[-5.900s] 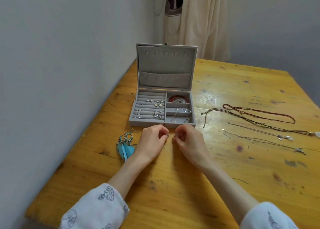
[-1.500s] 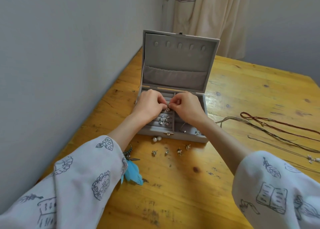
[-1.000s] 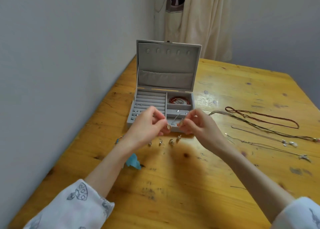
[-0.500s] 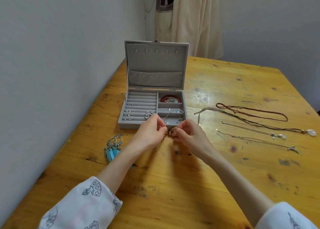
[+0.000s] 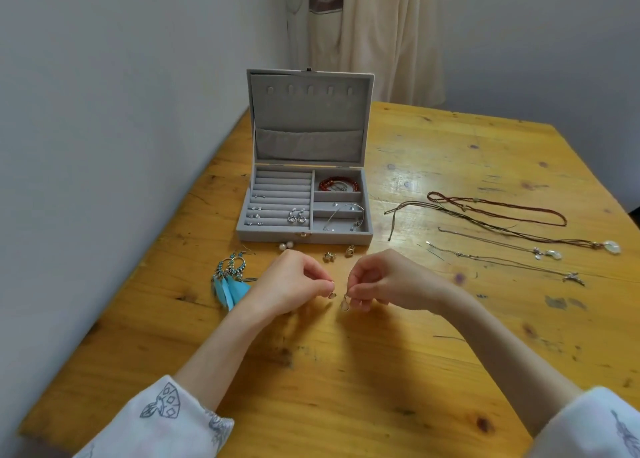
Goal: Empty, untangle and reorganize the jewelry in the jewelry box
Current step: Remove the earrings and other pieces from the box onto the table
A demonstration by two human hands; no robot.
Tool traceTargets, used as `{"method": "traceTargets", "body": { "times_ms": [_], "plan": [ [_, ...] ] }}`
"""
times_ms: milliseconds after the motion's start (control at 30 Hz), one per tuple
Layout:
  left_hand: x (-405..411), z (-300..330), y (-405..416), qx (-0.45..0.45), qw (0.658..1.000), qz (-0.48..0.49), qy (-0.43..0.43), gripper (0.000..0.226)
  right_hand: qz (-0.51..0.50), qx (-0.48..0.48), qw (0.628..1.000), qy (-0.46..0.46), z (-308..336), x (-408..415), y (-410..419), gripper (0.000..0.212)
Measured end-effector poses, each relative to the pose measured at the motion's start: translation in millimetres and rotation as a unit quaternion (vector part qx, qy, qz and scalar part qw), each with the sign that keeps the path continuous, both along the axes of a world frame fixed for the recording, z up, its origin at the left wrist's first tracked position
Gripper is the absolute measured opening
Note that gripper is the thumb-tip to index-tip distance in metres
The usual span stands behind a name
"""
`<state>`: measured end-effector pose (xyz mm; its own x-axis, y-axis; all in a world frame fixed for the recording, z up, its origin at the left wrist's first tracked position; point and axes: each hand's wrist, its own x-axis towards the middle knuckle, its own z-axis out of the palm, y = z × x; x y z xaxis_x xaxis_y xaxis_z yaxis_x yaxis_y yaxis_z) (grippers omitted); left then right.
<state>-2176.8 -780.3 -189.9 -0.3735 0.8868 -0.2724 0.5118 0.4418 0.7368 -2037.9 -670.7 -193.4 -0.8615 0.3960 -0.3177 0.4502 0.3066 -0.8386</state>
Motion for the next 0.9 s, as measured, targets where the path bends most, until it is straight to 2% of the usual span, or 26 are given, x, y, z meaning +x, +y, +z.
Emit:
{"method": "traceTargets", "body": {
  "times_ms": [167,267,500,667,900],
  "plan": [
    [3.5,-5.4,13.5,-0.006,0.999,0.023,0.030,0.004,0.003,0.118,0.991,-0.065,-5.8,-16.9,5.2,0.013],
    [8.4,-9.9,17.7,0.004,0.998,0.036,0.054,0.009,-0.005,0.141,0.988,-0.067,-10.5,-20.0,7.0,0.012],
    [2.5,-8.8,15.0,0.027,0.996,-0.002,0.083,0.021,-0.019,0.140,0.989,-0.032,-11.6,-18.9,8.9,0.008],
    [-29.6,7.7,9.1,0.077,0.994,-0.025,0.067,0.017,-0.088,0.105,0.990,0.044,-3.0,-27.1,16.1,0.015],
    [-90.7,15.2,23.2,0.112,0.975,0.051,0.184,0.019,-0.128,0.239,0.958,0.089,2.8,-87.5,28.4,0.018]
  ]
}}
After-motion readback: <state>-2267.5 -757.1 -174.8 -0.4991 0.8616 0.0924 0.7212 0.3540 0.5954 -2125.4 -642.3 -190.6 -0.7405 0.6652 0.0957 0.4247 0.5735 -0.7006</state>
